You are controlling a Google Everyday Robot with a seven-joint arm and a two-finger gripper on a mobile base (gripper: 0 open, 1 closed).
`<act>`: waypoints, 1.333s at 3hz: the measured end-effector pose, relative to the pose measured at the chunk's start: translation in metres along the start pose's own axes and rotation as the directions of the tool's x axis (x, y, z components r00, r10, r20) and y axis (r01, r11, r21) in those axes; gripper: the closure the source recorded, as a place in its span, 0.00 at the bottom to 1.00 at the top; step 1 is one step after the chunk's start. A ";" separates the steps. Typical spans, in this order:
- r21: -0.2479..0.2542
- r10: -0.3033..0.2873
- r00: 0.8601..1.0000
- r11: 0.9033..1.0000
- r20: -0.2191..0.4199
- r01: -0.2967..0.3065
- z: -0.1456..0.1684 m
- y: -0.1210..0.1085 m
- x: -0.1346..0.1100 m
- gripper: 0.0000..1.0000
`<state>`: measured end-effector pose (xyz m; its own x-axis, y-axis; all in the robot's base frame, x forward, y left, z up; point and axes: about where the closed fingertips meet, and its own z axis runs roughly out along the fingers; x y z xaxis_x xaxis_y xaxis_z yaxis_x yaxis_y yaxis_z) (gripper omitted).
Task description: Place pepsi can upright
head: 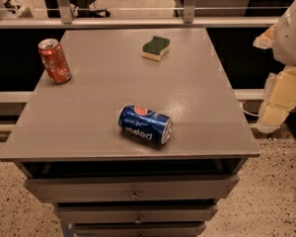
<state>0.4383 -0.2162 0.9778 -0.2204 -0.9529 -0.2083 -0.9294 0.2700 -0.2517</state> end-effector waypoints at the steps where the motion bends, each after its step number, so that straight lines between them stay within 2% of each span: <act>1: 0.000 0.000 1.000 1.000 0.000 0.000 0.000 0.000 0.000 0.00; 2: -0.009 -0.023 0.999 1.000 0.032 0.023 0.020 0.006 -0.038 0.00; 3: -0.058 -0.031 0.998 0.998 0.063 0.035 0.059 0.017 -0.092 0.00; 4: -0.139 -0.006 0.997 0.990 0.076 0.017 0.099 0.029 -0.136 0.00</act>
Offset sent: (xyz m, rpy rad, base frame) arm 0.0241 0.1060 -0.0373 0.0671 0.0129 0.0847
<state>0.4704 -0.0646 0.9048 -0.1914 -0.9413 -0.2781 -0.9651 0.2321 -0.1215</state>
